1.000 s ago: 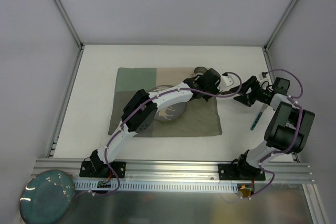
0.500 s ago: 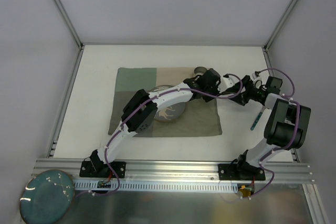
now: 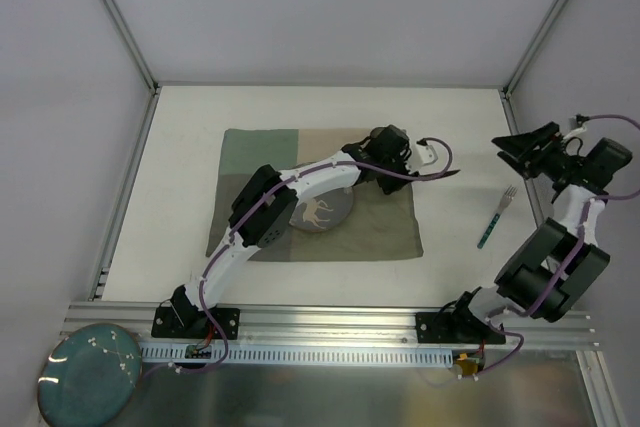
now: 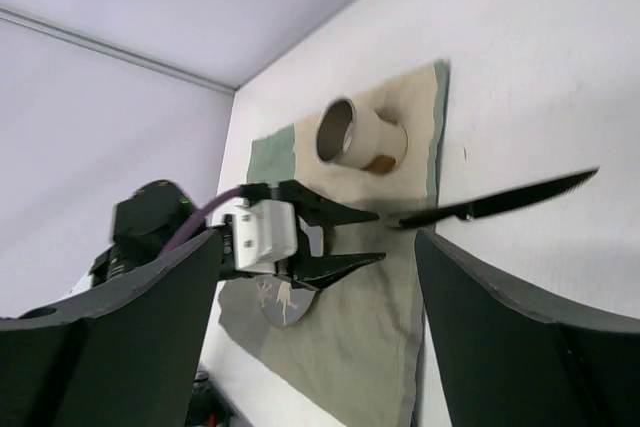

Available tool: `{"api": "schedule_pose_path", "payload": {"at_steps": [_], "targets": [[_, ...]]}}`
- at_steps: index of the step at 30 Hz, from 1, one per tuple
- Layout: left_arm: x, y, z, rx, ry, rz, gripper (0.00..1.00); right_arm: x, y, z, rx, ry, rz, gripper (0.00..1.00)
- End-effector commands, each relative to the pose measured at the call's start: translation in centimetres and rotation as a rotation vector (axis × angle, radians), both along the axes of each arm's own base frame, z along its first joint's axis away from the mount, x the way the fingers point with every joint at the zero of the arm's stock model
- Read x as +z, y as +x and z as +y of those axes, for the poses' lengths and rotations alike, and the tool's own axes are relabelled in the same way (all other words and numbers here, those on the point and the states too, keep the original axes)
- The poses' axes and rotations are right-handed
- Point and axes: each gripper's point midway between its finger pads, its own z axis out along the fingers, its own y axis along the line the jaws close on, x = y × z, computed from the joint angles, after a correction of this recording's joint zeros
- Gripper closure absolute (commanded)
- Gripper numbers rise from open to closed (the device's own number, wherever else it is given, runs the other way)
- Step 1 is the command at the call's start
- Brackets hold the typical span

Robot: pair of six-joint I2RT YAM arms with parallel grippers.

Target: Set the dinner table for one person

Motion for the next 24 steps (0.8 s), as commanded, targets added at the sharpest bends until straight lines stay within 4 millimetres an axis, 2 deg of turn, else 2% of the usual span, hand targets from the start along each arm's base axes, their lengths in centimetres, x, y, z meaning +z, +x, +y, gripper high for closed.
{"api": "schedule_pose_path", "payload": {"at_steps": [1,2,4,15,24], "targets": [[0.5,1.1,0.4,-0.017,-0.027,0.038,0.55,7.5,-2.1,-1.2,0.009,-0.097,-0.197,0.18],[0.5,1.6,1.0,-0.002,-0.027,0.058,0.55,8.2,-2.5,-1.6,-0.004,-0.112,-0.214,0.17],[0.6,1.6,0.8,-0.016,-0.047,0.085,0.56,9.1,-3.4,-2.4,-0.029,-0.130,-0.236,0.17],[0.9,-1.6,0.1,-0.127,-0.091,0.246,0.57,7.6,-4.4,-3.4,-0.058,-0.078,-0.199,0.17],[0.5,-1.7,-0.6,-0.136,-0.083,0.260,0.56,8.2,-4.8,-3.1,-0.045,-0.072,-0.207,0.17]]}}
